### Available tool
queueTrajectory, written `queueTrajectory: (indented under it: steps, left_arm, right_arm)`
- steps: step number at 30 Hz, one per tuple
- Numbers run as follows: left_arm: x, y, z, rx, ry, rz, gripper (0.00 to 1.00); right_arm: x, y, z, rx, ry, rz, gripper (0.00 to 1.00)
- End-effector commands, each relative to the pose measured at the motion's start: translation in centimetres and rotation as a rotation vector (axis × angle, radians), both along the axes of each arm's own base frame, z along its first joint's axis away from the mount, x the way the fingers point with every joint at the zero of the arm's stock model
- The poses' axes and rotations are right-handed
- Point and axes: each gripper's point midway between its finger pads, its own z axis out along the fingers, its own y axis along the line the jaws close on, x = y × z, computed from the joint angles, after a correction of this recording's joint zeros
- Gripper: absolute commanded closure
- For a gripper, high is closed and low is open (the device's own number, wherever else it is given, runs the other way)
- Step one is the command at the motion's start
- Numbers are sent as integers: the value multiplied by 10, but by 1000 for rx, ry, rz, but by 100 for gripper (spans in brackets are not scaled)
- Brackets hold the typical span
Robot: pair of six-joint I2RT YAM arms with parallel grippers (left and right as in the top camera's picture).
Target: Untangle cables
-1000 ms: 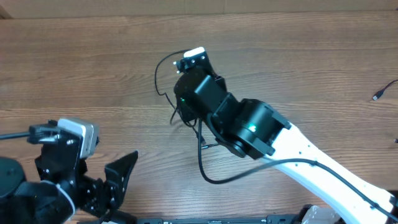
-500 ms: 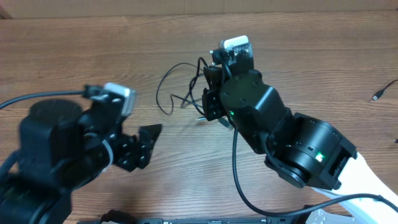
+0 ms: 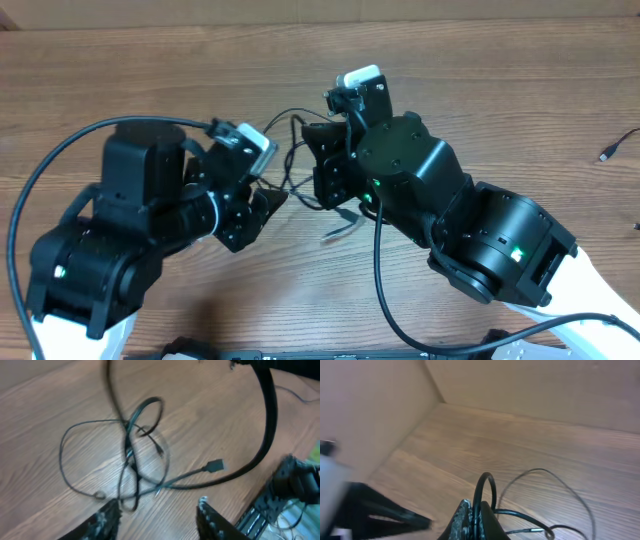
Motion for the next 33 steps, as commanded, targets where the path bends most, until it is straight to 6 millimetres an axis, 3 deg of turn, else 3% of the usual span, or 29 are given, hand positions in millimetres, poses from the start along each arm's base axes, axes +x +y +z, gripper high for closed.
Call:
queueTrajectory:
  steps: [1,6,16,23,33]
  left_arm:
    - [-2,-12,-4,-1,-15,-107,56]
    - [4,-14,-10,13,1,-117,69]
    - [7,-14,-14,24,12,-118,56]
    - [6,-13,-15,27,14,-116,55]
    - [8,-9,-14,47,-3,-95,55]
  right_arm:
    - [-12,2,27,107,-2,40,96]
    - [-22,12,31,138,15,115,96]
    - [-24,14,31,139,17,132,96]
    - [-20,8,27,117,13,92,96]
    - [-6,-16,11,18,7,-41,96]
